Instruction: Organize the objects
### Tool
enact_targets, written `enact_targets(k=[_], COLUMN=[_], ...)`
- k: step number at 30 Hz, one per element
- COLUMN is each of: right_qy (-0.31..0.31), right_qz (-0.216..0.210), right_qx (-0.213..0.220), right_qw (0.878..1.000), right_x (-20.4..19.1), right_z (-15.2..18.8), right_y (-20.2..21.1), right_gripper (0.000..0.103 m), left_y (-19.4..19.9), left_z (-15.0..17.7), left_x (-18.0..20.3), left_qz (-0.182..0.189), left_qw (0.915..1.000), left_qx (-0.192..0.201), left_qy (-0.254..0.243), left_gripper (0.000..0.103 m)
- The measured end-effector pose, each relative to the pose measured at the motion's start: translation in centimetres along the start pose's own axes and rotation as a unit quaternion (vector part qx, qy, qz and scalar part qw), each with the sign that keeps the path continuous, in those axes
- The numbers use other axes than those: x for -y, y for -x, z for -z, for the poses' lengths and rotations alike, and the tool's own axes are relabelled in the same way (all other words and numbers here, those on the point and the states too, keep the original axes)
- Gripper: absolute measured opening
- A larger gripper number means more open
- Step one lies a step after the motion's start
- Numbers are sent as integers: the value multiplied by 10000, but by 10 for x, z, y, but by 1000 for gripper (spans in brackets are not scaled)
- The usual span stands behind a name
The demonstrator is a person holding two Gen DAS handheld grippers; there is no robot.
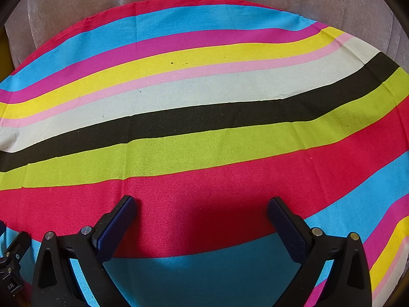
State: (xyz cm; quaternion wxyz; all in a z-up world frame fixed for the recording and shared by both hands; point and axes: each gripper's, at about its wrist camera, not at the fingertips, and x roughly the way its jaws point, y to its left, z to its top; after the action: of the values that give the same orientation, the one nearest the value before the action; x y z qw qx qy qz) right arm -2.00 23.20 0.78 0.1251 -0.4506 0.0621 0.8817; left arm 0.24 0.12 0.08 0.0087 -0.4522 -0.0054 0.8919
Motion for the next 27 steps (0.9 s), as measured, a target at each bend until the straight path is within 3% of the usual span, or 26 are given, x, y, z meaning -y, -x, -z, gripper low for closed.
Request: enact_targets(k=[27], right_qy=[0], right_qz=[0], right_qx=[-1], right_qw=[10000], right_x=[0], right_z=[0], right_y=[0], right_gripper=[103], left_y=[-7], left_z=[-9], left_x=[-3], left_qz=[63], left_qw=[9999], left_qx=[-8], left_qy=[-94], left_gripper=[103])
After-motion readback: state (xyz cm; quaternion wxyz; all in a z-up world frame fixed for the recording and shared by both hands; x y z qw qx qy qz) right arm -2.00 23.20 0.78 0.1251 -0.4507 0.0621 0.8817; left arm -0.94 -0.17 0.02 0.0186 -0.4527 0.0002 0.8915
